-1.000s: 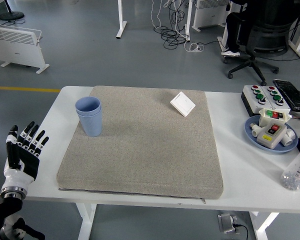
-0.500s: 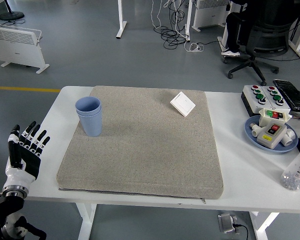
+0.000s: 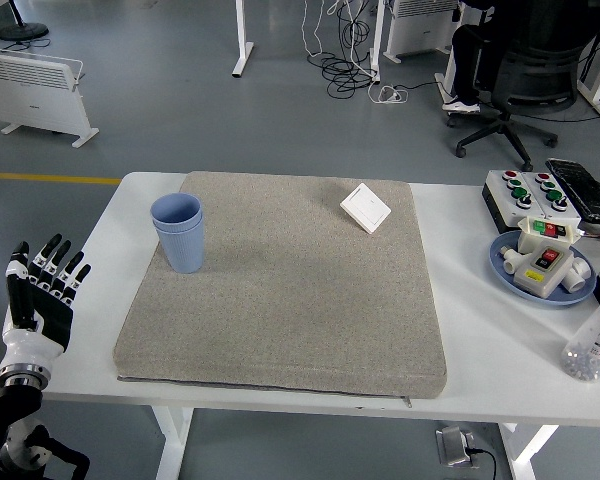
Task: Push cup pick cup insert cup
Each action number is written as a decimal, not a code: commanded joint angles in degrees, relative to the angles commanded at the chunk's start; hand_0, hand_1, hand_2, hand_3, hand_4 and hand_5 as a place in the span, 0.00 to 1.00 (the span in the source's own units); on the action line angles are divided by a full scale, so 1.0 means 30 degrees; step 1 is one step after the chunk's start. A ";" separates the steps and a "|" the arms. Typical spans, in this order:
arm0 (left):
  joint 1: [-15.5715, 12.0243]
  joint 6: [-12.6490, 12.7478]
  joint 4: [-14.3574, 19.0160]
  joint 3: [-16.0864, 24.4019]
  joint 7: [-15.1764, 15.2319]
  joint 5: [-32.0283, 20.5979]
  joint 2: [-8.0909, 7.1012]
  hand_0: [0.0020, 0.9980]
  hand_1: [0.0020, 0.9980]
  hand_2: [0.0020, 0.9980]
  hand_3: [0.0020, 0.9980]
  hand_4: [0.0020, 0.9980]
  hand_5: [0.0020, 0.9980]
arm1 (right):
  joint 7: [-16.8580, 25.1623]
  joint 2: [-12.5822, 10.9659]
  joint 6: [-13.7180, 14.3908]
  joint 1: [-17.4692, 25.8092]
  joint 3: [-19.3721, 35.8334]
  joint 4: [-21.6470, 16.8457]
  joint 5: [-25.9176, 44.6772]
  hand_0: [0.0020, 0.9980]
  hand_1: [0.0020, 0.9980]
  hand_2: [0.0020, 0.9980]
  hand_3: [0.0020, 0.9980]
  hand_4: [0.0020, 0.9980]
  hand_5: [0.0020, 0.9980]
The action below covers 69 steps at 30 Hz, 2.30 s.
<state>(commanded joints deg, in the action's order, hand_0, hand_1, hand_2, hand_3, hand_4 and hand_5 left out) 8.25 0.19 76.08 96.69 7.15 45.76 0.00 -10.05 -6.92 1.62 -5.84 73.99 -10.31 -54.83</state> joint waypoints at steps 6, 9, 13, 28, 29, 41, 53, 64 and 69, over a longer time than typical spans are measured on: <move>0.0028 0.0060 0.0045 -0.0031 -0.0035 0.0050 0.0000 0.86 0.86 0.91 0.82 0.60 1.00 | 0.0003 -0.0063 -0.0007 -0.0045 0.0000 0.0000 0.0008 0.76 0.63 0.65 0.56 0.08 0.46; 0.0030 0.0097 0.0067 -0.0070 -0.0046 0.0067 0.0000 0.86 0.86 0.91 0.82 0.60 1.00 | 0.0019 -0.0101 0.0000 -0.0078 -0.0004 0.0000 0.0054 0.76 0.63 0.65 0.56 0.08 0.46; 0.0058 0.0126 0.0052 -0.0099 -0.0063 0.0115 0.0000 0.86 0.86 0.91 0.82 0.60 1.00 | 0.0020 -0.0116 0.0007 -0.0090 -0.0039 0.0000 0.0077 0.76 0.63 0.65 0.56 0.08 0.46; -0.0032 0.0170 -0.0034 -0.0095 -0.0079 0.0053 0.0000 0.86 0.86 0.91 0.82 0.60 1.00 | -0.0049 -0.0099 0.0024 0.0092 -0.0118 0.0000 0.0017 0.76 0.63 0.65 0.56 0.08 0.47; -0.0041 0.0162 -0.0038 -0.0104 -0.0075 0.0041 0.0000 0.86 0.86 0.91 0.82 0.60 1.00 | -0.0052 -0.0102 0.0026 0.0112 -0.0122 0.0000 0.0015 0.76 0.63 0.65 0.56 0.08 0.47; -0.0153 0.0197 0.0008 -0.0143 -0.0042 0.0036 0.0000 0.86 0.86 0.91 0.82 0.60 1.00 | -0.0049 -0.0132 0.0041 0.0238 -0.0088 0.0000 -0.0018 0.76 0.63 0.65 0.56 0.08 0.46; -0.0119 0.0244 0.0105 -0.0109 0.0018 -0.0002 0.0000 0.86 0.86 0.91 0.82 0.60 1.00 | -0.0040 -0.0096 0.0037 0.0154 -0.0054 0.0000 0.0035 0.76 0.63 0.65 0.56 0.08 0.46; -0.0065 0.0228 0.0097 -0.0079 -0.0007 0.0013 0.0000 0.86 0.86 0.91 0.82 0.60 1.00 | -0.0023 -0.0095 0.0027 0.0075 -0.0060 0.0000 0.0095 0.76 0.63 0.65 0.56 0.08 0.46; -0.0092 0.0237 0.0099 -0.0008 -0.0016 0.0017 0.0000 0.86 0.86 0.91 0.82 0.60 1.00 | -0.0020 -0.0095 0.0023 0.0070 -0.0041 0.0000 0.0076 0.76 0.63 0.65 0.56 0.08 0.46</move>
<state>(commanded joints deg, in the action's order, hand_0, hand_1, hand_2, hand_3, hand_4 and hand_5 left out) 7.97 0.90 76.37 96.66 7.10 45.81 0.00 -10.11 -7.20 1.69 -5.63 73.87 -10.31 -54.60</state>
